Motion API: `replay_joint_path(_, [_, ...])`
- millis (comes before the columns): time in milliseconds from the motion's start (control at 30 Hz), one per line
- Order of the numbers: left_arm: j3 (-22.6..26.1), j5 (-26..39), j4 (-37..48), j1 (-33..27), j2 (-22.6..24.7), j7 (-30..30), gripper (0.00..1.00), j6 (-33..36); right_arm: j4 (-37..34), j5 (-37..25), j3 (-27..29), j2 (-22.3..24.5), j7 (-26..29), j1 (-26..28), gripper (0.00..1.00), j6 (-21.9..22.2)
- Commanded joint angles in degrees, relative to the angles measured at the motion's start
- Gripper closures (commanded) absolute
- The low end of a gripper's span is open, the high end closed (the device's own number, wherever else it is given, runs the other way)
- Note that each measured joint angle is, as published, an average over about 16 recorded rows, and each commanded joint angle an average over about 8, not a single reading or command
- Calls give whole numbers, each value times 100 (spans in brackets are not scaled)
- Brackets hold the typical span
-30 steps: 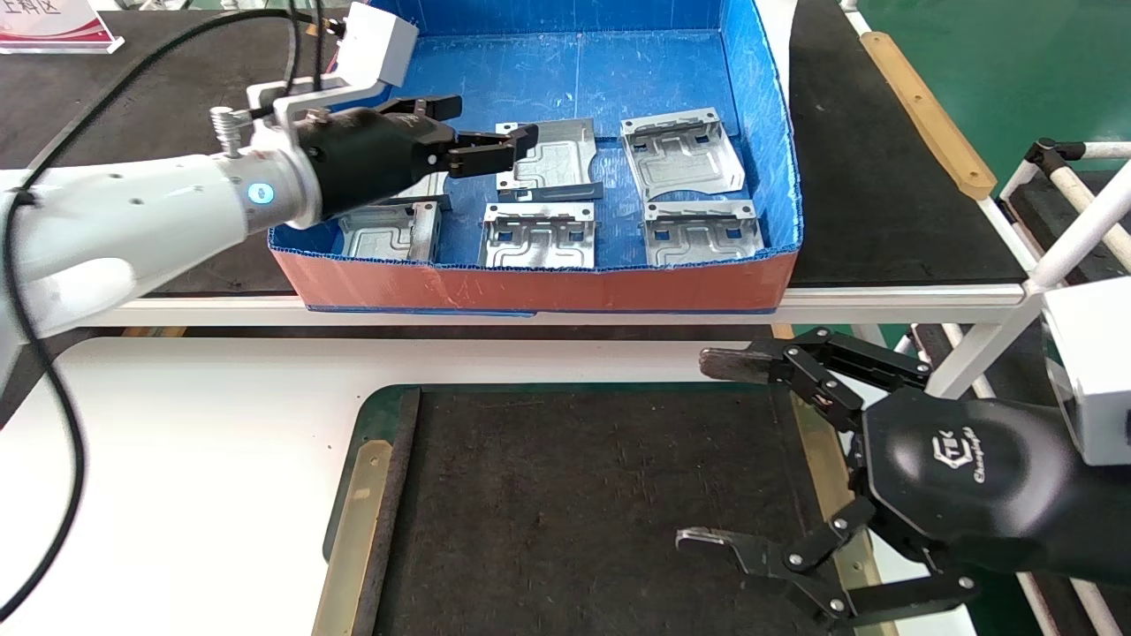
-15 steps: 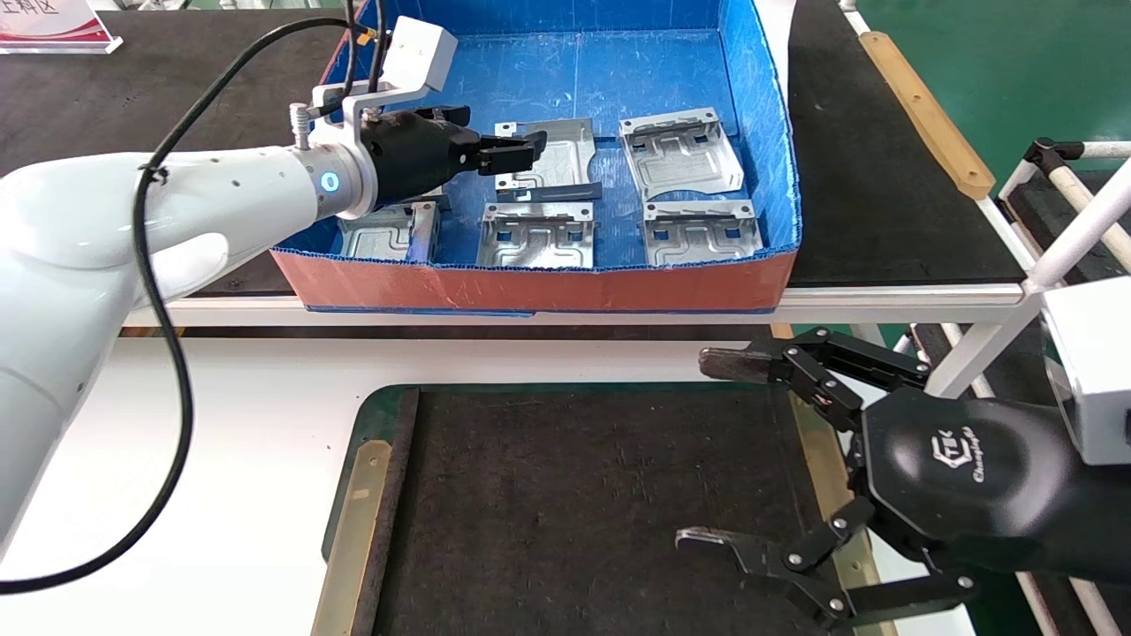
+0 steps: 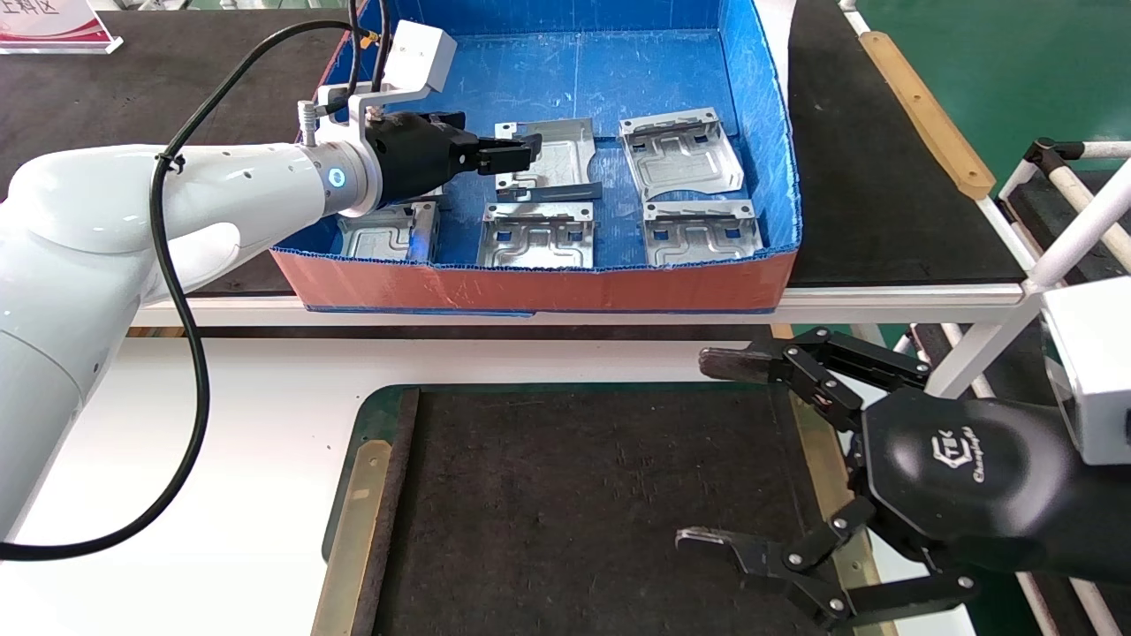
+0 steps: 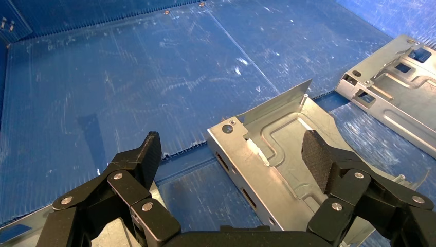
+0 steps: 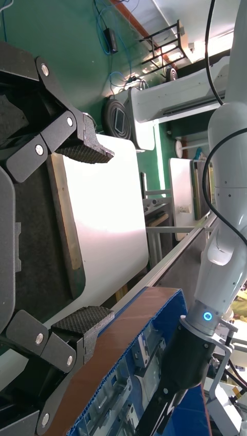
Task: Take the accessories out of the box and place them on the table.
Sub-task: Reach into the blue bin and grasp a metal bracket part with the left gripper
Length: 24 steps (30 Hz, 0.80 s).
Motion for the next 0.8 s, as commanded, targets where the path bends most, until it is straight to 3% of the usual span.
replay_joint_path(33, [31, -18, 34, -20, 15, -19, 51, -16, -1, 0, 0, 0, 0, -1, 32, 1])
replay_joint_path(133, [37, -25, 34, -25, 15, -21, 89, -20, -1, 1, 0, 0, 0, -1, 70, 1])
replay_joint_path(167, [35, -24, 30, -24, 13, -20, 97, -18, -1, 1, 0, 0, 0, -1, 82, 1])
replay_joint_path(233, [30, -24, 22, -20, 9, -18, 100, -15, -1, 0, 0, 0, 0, -1, 98, 1])
replay_joint_path(800, [-1, -14, -18, 7, -9, -2, 100, 13, -1, 1, 0, 0, 0, -1, 100, 1])
